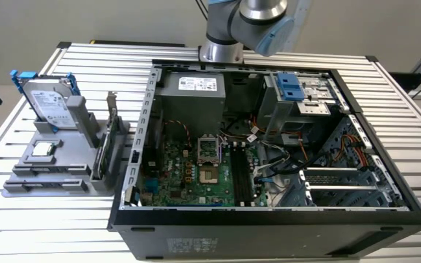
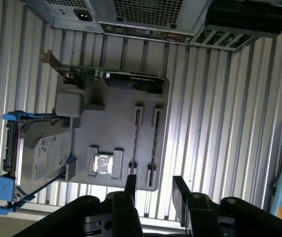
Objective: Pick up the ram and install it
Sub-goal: 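Pick up the ram and move it above insertion slot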
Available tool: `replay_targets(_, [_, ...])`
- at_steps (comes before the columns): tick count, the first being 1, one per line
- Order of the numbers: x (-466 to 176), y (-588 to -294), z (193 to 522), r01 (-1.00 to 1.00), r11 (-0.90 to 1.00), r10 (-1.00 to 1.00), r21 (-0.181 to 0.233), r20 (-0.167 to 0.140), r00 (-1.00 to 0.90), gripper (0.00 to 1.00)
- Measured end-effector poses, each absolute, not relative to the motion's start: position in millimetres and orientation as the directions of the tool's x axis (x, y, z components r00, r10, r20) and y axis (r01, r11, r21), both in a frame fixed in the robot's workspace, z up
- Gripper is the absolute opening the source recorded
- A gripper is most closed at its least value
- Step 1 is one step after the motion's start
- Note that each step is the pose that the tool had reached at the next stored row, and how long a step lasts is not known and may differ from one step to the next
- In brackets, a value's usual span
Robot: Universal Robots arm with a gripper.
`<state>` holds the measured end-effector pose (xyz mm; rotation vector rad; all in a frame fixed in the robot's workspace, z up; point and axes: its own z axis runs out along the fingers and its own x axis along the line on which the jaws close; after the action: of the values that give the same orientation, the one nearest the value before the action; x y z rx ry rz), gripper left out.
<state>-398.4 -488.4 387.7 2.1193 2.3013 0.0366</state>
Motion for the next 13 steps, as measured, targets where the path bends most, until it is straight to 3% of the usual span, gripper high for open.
replay_targets(13, [-398.3,-489.1,385.4,1.0,0.009,1.0,0.023,0.006,-0.01,1.0])
